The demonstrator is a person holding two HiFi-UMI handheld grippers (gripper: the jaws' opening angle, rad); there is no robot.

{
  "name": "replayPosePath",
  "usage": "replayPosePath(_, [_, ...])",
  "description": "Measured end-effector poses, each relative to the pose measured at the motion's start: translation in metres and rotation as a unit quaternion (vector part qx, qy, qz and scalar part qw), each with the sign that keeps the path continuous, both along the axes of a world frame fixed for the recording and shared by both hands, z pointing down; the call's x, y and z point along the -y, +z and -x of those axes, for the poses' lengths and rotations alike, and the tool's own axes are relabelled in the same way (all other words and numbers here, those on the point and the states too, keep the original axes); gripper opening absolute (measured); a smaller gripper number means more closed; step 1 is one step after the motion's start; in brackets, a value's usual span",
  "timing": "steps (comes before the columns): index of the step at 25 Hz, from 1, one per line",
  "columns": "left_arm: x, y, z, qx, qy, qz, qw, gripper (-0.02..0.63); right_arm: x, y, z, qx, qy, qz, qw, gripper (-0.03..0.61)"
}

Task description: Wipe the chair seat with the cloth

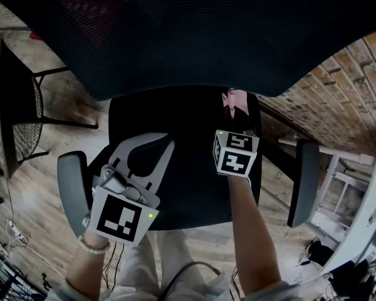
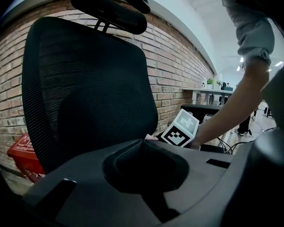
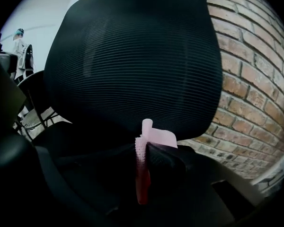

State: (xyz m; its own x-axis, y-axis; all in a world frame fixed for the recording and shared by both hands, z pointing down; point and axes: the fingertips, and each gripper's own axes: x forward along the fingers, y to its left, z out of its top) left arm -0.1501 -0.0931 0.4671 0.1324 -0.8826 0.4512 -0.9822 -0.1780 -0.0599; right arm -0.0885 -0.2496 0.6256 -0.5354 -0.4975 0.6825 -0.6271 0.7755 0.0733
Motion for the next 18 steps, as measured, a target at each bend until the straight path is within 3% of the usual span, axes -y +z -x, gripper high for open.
replayPosePath(9, [-0.019,-0.006,0.007,-0.005,-0.016,0.001,0.9999,0.018,-0.063,0.011,0.058,0.024,-0.091,0.038,0.995,0.055])
replayPosePath(18, [-0.038,-0.015,0.012,-0.012,-0.033,0.001,0.9994,0.018,-0.140,0.008,0.111,0.057,-0.178,0.080,0.979,0.055])
